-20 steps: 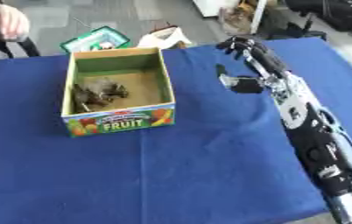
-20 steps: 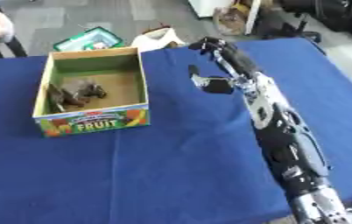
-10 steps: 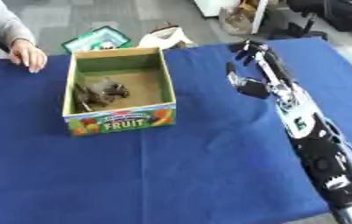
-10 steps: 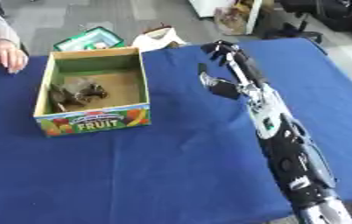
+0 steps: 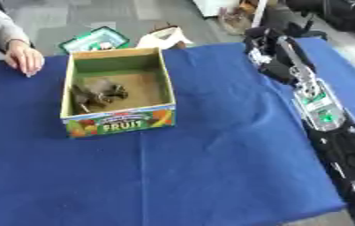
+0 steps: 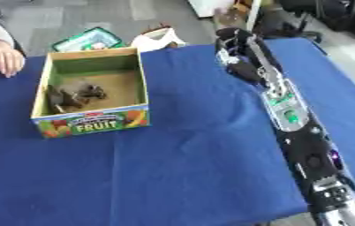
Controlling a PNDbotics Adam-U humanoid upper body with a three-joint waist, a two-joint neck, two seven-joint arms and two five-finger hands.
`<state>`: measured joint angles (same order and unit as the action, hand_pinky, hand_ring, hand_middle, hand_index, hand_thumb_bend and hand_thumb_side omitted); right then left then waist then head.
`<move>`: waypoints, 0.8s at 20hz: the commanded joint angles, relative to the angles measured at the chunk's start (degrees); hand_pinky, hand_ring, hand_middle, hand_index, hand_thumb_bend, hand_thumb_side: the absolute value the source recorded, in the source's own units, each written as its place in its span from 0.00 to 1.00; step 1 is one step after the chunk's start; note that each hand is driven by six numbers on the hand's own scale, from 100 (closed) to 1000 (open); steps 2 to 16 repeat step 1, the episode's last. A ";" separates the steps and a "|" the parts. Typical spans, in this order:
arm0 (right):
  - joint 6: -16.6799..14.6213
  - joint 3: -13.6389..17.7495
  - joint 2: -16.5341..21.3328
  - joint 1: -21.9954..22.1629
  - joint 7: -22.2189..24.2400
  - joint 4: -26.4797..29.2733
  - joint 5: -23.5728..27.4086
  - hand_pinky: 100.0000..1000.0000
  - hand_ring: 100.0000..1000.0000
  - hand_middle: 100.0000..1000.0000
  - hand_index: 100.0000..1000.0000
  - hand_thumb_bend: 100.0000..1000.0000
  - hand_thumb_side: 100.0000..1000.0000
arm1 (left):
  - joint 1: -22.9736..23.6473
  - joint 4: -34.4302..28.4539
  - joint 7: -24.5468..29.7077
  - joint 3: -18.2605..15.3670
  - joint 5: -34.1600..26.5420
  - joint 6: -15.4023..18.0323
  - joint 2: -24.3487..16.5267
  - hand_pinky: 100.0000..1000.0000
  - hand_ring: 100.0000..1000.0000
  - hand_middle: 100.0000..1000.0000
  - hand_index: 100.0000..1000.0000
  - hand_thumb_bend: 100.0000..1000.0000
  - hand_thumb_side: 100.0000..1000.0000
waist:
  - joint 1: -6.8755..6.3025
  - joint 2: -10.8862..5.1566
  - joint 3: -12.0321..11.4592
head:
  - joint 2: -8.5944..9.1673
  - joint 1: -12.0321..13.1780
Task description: Pick up objects on the table and place them in the box.
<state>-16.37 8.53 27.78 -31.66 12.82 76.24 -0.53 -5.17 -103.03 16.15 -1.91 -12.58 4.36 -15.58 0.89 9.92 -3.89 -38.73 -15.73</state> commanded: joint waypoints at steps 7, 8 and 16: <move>2.40 1.06 2.71 -0.41 3.57 2.80 6.04 0.43 0.56 0.61 0.77 0.00 0.51 | -0.24 -0.74 -0.13 -0.46 0.13 -0.05 -0.30 0.54 0.47 0.52 0.57 0.00 0.79 | 0.06 -0.71 -0.10 | -0.03 0.06; 2.40 1.06 2.71 -0.41 3.57 2.80 6.04 0.43 0.56 0.61 0.77 0.00 0.51 | -0.24 -0.74 -0.13 -0.46 0.13 -0.05 -0.30 0.54 0.47 0.52 0.57 0.00 0.79 | 0.06 -0.71 -0.10 | -0.03 0.06; 2.40 1.06 2.71 -0.41 3.57 2.80 6.04 0.43 0.56 0.61 0.77 0.00 0.51 | -0.24 -0.74 -0.13 -0.46 0.13 -0.05 -0.30 0.54 0.47 0.52 0.57 0.00 0.79 | 0.06 -0.71 -0.10 | -0.03 0.06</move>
